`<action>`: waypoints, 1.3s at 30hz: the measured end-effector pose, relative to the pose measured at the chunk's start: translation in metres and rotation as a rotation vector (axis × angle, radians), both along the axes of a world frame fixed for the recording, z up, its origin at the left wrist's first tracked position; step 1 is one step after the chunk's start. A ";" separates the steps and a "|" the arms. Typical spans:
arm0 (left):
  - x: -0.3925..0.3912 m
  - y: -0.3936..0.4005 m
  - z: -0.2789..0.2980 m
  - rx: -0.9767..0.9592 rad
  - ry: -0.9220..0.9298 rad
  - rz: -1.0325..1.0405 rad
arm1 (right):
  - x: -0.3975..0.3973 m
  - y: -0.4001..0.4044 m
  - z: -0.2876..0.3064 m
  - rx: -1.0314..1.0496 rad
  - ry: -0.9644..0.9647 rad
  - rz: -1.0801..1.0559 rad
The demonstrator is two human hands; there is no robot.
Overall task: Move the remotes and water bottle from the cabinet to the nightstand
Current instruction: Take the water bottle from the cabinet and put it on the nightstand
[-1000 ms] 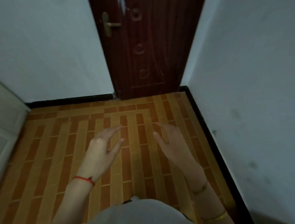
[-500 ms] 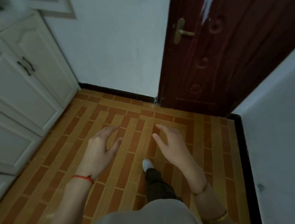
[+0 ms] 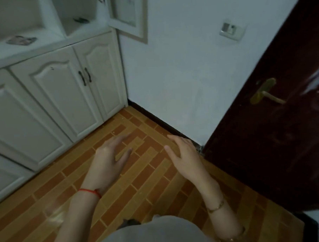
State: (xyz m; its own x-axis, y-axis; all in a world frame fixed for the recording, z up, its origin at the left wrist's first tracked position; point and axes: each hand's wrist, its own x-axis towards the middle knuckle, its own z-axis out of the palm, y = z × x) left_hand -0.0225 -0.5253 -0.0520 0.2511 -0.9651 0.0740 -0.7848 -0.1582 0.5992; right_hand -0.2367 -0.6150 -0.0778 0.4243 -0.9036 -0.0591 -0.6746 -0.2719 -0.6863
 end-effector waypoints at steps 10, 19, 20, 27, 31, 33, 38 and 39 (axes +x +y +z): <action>0.039 -0.081 -0.006 -0.014 -0.005 0.220 | 0.061 -0.123 -0.010 0.054 0.006 0.195; 0.118 -0.183 -0.023 0.001 0.010 0.286 | 0.152 -0.236 -0.033 0.043 0.004 0.268; 0.131 -0.198 -0.021 -0.003 0.008 0.291 | 0.165 -0.252 -0.031 0.034 0.002 0.269; 0.226 -0.309 0.003 -0.067 -0.021 0.301 | 0.264 -0.363 -0.003 -0.047 -0.062 0.260; 0.263 -0.359 0.010 -0.063 -0.026 0.279 | 0.302 -0.408 0.004 -0.050 -0.072 0.250; 0.281 -0.383 0.011 -0.050 -0.018 0.271 | 0.318 -0.429 0.003 -0.039 -0.074 0.249; 0.314 -0.425 0.009 -0.056 -0.011 0.278 | 0.355 -0.474 -0.003 -0.045 -0.077 0.253; 0.322 -0.435 0.008 -0.059 -0.006 0.279 | 0.363 -0.485 -0.005 -0.042 -0.079 0.255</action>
